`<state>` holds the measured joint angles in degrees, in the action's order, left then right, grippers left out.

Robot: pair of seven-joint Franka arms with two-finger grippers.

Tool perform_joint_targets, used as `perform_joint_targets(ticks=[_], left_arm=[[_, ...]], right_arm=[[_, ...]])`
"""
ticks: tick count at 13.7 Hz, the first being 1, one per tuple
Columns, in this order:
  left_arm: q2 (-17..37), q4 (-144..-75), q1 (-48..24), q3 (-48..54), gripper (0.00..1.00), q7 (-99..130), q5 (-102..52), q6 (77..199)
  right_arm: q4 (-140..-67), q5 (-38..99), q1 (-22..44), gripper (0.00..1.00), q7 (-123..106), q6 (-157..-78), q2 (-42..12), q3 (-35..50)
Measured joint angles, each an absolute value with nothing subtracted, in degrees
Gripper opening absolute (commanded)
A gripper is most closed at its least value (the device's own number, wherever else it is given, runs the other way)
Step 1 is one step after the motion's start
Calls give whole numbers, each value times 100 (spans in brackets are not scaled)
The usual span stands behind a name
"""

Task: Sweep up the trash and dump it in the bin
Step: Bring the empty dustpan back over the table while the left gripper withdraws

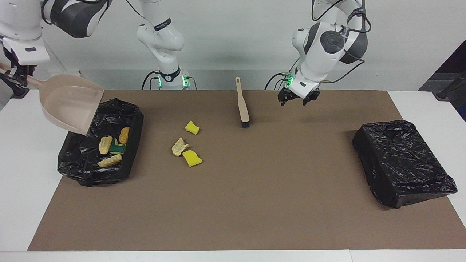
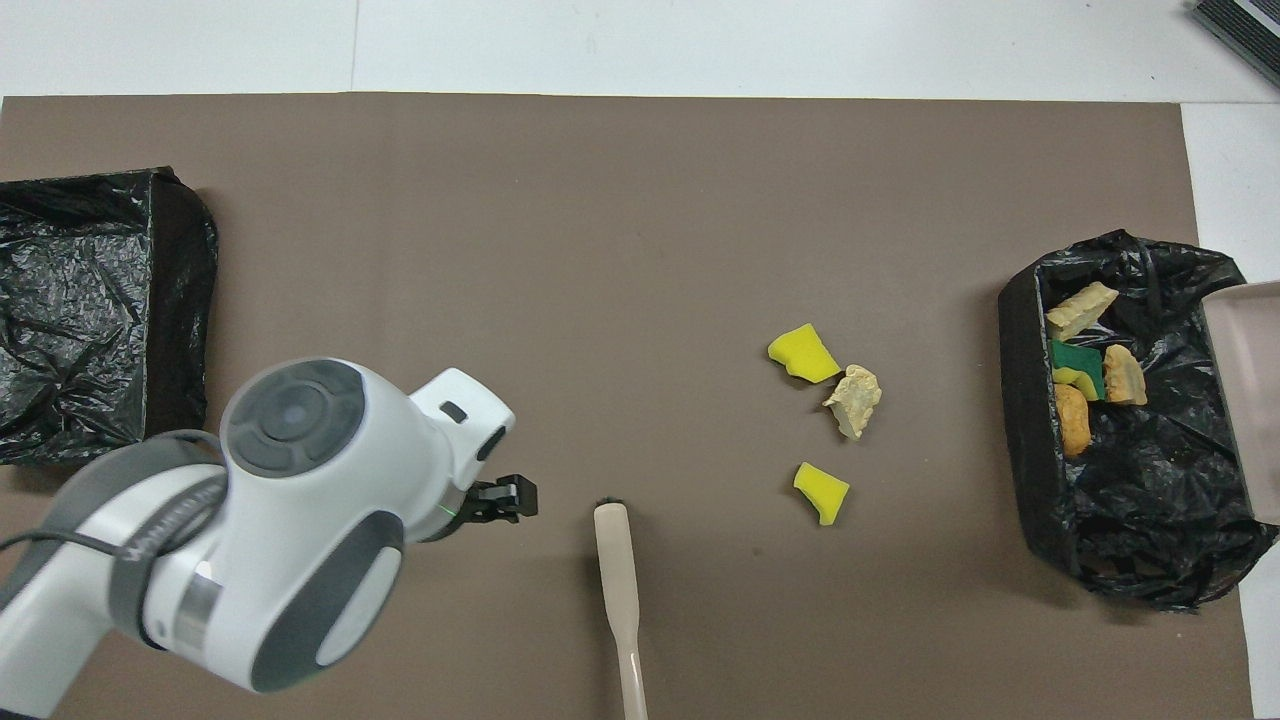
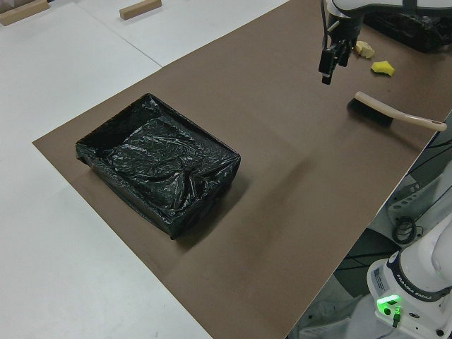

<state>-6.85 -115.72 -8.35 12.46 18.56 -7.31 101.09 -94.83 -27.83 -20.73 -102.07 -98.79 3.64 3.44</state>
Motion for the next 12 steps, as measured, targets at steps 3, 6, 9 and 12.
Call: perform_joint_targets(ticks=[3, 6, 9, 12], left_arm=[[-582, -11336, -369, 1250, 100, 1270, -479, 10109], [-400, -11075, 200, 1249, 100, 451, -217, 10111], [-371, -10718, 655, 1240, 100, -84, -205, 9955], [-388, -9985, 706, 1251, 100, -111, -202, 9282]], right_arm=[[-9483, -1999, -1668, 0, -9627, -9866, 298, 389], [-9483, -1878, -627, 0, -7863, -9697, 243, 439], [-9488, -1536, 86, 0, -6271, -9634, 41, 472], [-9481, -1061, 437, 0, -4897, -9649, -278, 473]])
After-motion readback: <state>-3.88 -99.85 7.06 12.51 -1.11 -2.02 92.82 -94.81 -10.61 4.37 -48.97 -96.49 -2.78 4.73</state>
